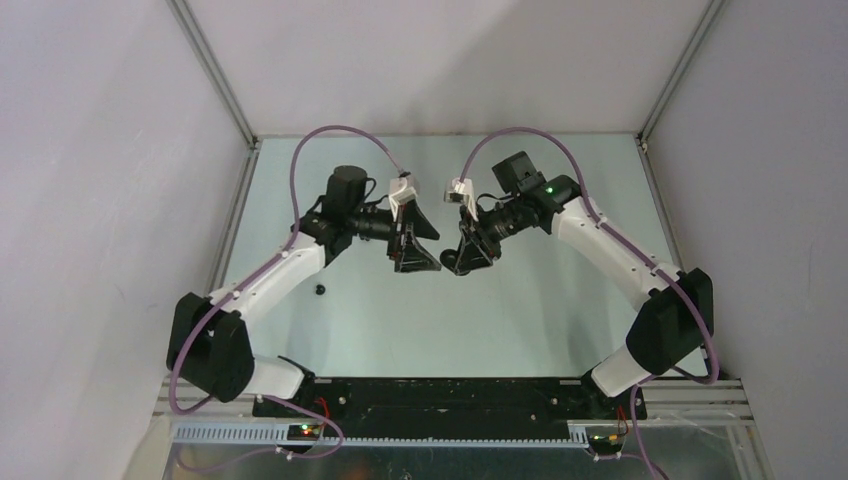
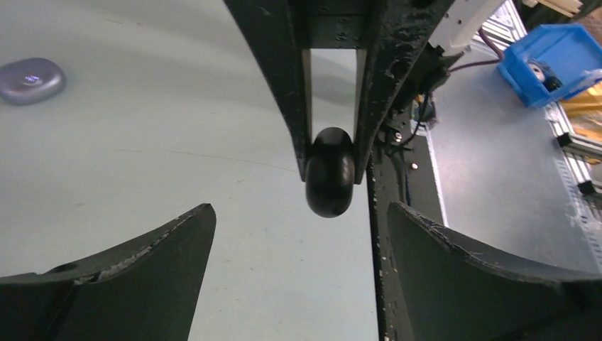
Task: Insert the wireless bluetooth earbuds into the charging case
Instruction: Pick up the charging case at the center of the board.
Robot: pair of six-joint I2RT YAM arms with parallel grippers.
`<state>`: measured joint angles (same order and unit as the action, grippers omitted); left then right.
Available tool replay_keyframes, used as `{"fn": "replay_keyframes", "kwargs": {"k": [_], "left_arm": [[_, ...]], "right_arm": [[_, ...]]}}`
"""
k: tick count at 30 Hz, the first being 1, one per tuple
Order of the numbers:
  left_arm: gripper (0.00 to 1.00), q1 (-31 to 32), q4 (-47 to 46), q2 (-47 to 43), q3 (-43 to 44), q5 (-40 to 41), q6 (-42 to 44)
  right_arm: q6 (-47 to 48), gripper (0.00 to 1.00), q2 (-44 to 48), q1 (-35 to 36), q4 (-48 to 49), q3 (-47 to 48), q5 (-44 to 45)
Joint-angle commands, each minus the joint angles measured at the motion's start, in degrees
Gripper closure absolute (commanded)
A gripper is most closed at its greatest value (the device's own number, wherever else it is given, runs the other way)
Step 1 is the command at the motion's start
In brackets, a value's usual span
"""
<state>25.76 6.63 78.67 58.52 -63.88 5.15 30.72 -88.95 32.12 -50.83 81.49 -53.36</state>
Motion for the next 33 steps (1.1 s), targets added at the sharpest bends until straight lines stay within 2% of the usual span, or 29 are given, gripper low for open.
{"fn": "replay_keyframes", "kwargs": {"k": [1, 8, 18, 23, 27, 29, 30, 33], "left_arm": [[0.05, 2.3, 3.2, 0.9, 1.7, -2.1, 3.5], [0.18, 3.3, 4.5, 1.5, 2.5, -2.7, 3.9], [0.32, 4.5, 3.5, 1.1, 2.5, -2.8, 2.9], [0.51, 4.6, 3.9, 1.1, 2.5, -2.6, 3.0], [0.58, 4.6, 4.4, 1.0, 2.5, -2.6, 3.5], [0.57, 4.7, 4.6, 1.1, 2.6, -2.5, 3.6], [0.51, 4.7, 4.8, 1.2, 2.7, -2.5, 3.7], [0.45, 4.8, 5.2, 1.3, 2.9, -2.4, 4.0]], "right_arm": [[1.2, 0.72, 0.3, 0.4, -0.8, 1.6, -2.4], [1.0, 0.72, -0.2, 0.6, -0.7, 1.5, -1.8], [1.0, 0.72, -1.5, 2.9, -0.5, 1.5, 0.0], [0.4, 0.72, -1.5, 3.1, 0.2, 1.5, 0.5], [-0.1, 0.72, -1.1, 2.6, 0.6, 1.5, 0.5], [-0.3, 0.72, -0.9, 2.2, 0.9, 1.4, 0.6], [-0.6, 0.72, -0.8, 2.2, 1.1, 1.3, 0.7], [-1.2, 0.72, -0.5, 1.7, 2.0, 1.0, 1.1]]}}
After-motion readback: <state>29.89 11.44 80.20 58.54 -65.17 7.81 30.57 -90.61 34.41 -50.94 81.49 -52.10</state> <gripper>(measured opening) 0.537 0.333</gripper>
